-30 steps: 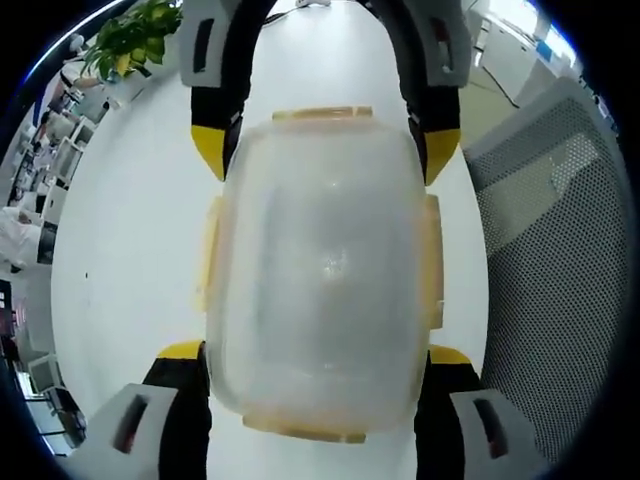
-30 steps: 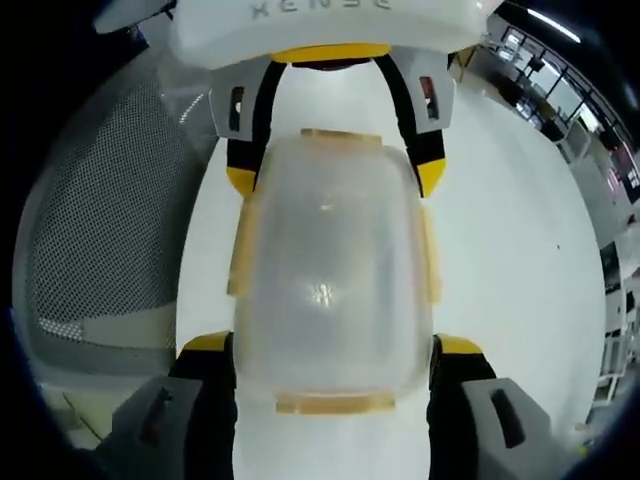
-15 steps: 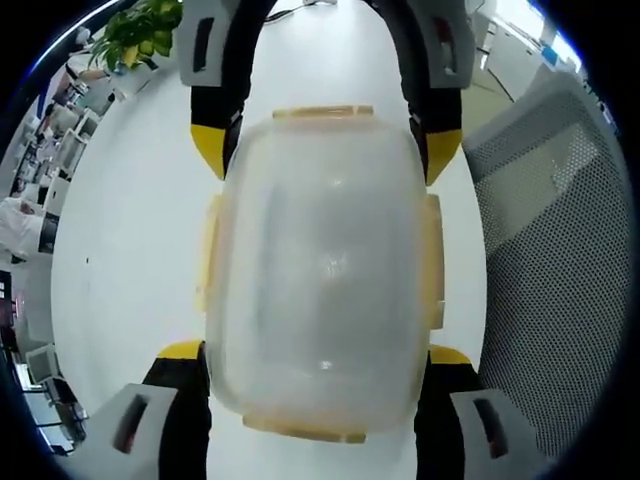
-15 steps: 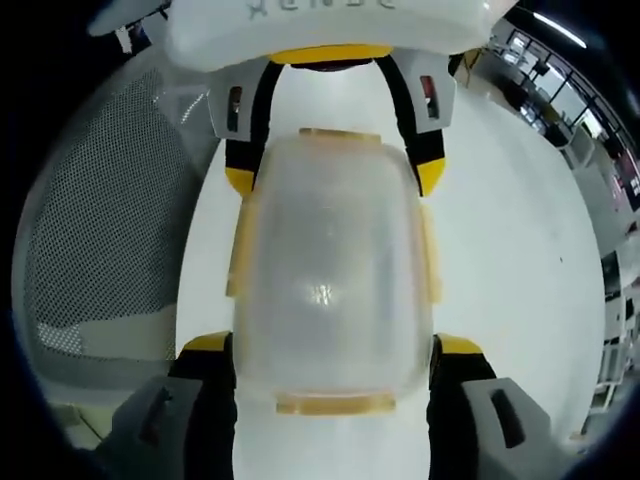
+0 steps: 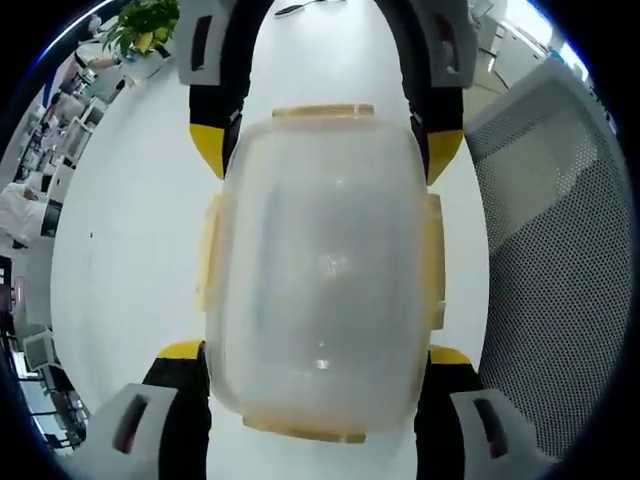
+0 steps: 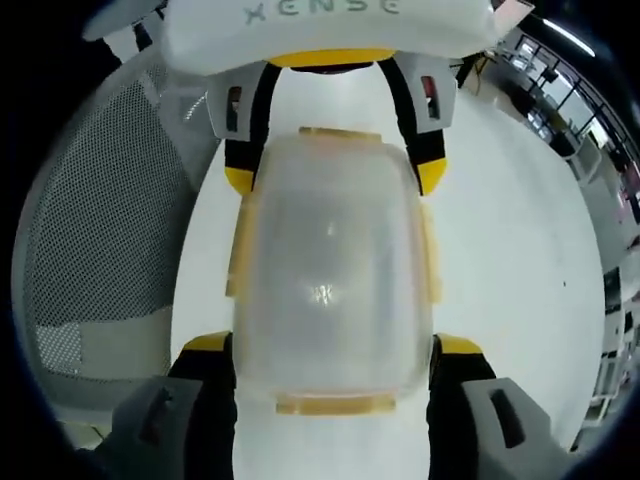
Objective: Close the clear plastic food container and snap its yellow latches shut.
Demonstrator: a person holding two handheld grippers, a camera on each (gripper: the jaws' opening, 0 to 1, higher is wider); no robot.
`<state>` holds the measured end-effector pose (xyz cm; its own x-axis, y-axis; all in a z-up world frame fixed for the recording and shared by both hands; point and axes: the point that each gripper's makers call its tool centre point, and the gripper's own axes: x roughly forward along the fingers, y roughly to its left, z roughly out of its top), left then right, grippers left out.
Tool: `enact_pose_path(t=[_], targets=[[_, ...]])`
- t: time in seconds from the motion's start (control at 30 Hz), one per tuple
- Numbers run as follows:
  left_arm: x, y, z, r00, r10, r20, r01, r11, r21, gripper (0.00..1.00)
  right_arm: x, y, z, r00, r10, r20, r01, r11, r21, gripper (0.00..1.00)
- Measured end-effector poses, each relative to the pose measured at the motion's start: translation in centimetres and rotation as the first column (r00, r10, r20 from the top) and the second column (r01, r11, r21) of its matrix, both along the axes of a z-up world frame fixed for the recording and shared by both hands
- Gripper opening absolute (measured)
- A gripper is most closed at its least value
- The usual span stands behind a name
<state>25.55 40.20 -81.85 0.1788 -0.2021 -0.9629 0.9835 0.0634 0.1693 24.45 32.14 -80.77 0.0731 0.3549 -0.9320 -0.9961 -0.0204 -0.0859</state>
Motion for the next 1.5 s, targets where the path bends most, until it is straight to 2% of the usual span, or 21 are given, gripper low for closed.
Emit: enact_pose_path(t=[0.67, 1.07, 1.5], targets=[[1.1, 4.6, 0.1, 1.000, 0.019, 0.000, -0.019, 1.000, 0.004, 0.82, 1.3, 4.4, -0.1, 1.000, 0.010, 0.001, -0.010, 0.999, -0.049, 0.76], [2.7, 6.1, 0.1, 1.000, -0.010, 0.000, 0.010, 1.000, 0.007, 0.82, 2.6, 5.9, -0.1, 1.000, -0.029, 0.004, 0.030, 0.999, -0.046, 0.76], [3.9, 6.6, 0.1, 1.000, -0.010, -0.002, 0.010, 1.000, -0.004, 0.83, 3.6, 6.4, -0.1, 0.999, -0.043, 0.004, 0.044, 0.998, -0.040, 0.76]])
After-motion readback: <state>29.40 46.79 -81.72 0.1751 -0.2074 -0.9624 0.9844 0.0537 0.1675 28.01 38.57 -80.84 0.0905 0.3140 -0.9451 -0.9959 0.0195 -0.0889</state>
